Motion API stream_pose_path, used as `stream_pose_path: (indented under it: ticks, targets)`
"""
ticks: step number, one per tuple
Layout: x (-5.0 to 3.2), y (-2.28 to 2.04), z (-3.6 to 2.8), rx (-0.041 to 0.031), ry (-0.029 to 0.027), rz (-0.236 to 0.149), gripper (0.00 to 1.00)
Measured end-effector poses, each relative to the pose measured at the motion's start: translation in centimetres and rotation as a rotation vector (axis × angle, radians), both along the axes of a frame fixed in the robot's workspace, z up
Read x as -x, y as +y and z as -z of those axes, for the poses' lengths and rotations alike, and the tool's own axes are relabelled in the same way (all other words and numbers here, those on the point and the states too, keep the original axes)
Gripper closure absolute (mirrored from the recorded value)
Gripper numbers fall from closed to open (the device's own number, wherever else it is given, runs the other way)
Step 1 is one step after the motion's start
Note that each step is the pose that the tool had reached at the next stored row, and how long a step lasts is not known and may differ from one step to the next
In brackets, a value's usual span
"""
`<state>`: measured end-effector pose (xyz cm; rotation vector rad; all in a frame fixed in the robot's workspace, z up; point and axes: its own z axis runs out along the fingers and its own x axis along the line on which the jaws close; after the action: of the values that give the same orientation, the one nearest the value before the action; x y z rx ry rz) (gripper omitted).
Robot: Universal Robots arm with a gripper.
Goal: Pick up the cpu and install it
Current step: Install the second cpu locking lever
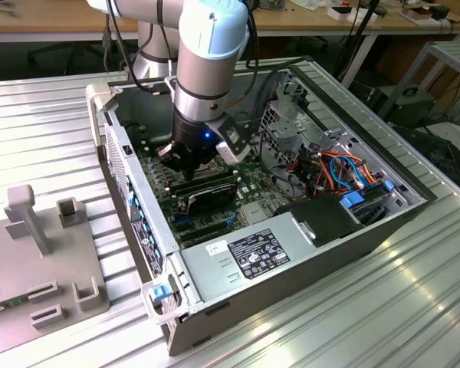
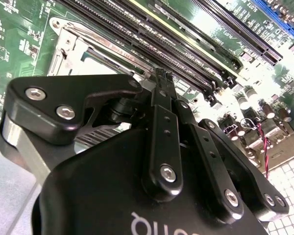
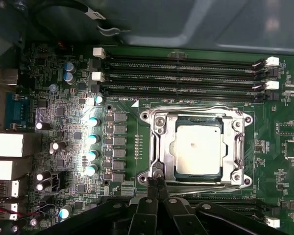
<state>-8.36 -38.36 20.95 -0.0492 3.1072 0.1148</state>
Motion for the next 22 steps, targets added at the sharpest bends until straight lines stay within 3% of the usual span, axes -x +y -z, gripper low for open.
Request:
stream_pose_path:
  ticks: [22]
  targets:
    - [0.48, 0.1, 0.14, -0.0002, 0.0001, 0.0, 0.89]
